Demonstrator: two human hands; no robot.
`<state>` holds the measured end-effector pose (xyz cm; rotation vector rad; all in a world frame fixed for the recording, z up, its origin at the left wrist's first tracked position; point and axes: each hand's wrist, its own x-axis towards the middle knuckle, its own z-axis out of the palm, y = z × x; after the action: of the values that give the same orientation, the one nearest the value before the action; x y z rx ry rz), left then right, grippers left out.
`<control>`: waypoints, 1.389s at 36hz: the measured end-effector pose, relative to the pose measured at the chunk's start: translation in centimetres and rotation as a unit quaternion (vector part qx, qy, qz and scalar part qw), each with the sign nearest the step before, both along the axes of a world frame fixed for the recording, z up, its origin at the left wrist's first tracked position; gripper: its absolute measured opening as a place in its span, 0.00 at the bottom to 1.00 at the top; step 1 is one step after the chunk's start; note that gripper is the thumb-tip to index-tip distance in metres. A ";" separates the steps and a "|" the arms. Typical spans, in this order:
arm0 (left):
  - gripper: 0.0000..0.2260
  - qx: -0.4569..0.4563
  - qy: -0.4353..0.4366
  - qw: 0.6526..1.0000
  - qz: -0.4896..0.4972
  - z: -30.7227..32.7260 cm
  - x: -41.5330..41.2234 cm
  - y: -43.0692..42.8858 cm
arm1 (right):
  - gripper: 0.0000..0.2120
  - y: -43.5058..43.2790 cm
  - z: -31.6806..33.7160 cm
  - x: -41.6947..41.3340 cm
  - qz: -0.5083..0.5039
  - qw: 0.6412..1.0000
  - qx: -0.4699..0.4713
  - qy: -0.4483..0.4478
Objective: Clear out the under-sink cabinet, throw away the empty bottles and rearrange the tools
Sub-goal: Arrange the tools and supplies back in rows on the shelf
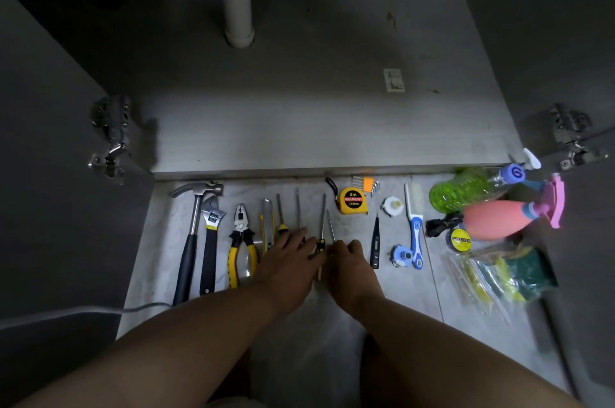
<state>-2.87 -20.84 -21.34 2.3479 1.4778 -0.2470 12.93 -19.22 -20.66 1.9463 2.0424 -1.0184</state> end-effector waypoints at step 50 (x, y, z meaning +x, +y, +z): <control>0.26 0.024 0.016 1.000 0.007 0.4 2.9 2.1 | 0.41 4.5 0.7 4.7 0.159 0.984 0.028 -0.078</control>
<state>0.07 -18.69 -20.99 2.3808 1.5315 -0.2476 17.61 -14.75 -19.91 1.5938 2.2157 -0.7207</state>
